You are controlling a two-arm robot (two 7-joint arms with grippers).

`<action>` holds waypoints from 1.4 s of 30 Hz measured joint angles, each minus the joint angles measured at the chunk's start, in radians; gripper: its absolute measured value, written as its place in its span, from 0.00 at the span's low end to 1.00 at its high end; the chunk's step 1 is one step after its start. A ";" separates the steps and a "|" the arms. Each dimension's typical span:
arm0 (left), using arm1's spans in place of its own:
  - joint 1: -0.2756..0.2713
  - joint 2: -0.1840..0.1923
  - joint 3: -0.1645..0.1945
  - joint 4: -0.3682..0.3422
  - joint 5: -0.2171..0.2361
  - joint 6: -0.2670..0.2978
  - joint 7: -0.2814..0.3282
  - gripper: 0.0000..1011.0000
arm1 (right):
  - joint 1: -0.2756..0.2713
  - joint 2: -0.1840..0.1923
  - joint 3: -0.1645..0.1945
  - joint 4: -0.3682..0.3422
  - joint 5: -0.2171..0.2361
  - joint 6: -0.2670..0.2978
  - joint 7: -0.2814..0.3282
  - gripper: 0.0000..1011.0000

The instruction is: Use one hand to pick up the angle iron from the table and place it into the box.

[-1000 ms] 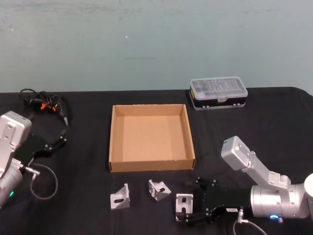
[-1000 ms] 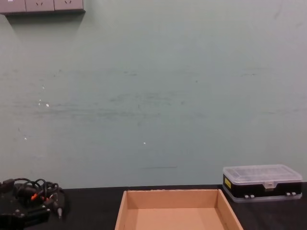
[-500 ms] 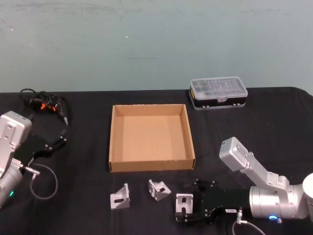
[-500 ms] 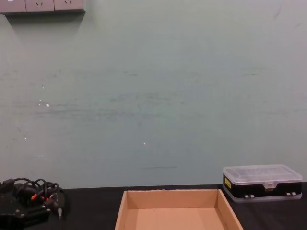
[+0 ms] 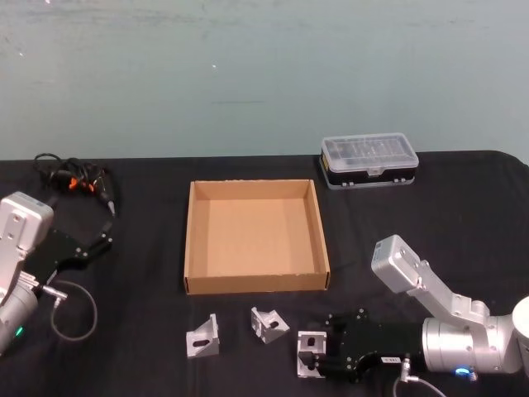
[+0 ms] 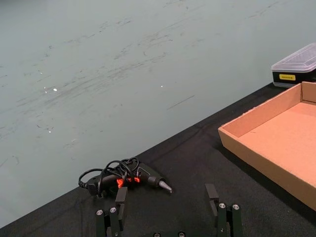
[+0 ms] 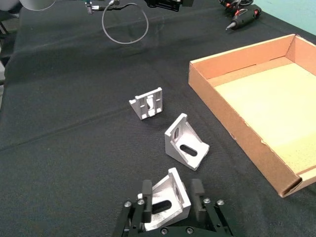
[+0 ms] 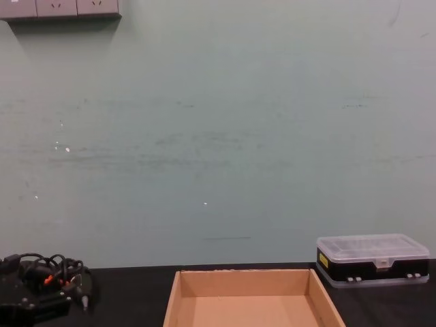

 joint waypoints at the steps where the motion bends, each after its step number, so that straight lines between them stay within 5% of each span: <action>1: 0.000 0.000 0.000 0.000 0.000 0.000 0.000 0.99 | 0.000 0.000 0.000 0.000 0.000 0.000 0.000 0.48; 14: 0.000 0.000 0.000 0.000 0.000 0.000 0.000 0.99 | 0.000 0.000 0.001 0.000 0.000 -0.001 0.000 0.09; 26: 0.000 0.000 0.000 0.000 0.000 0.000 0.000 0.99 | -0.002 0.000 0.002 -0.003 -0.001 -0.011 -0.004 0.09; 42: 0.000 0.000 0.000 0.000 0.000 0.000 0.000 0.99 | -0.032 -0.023 0.103 -0.072 0.042 -0.144 -0.054 0.09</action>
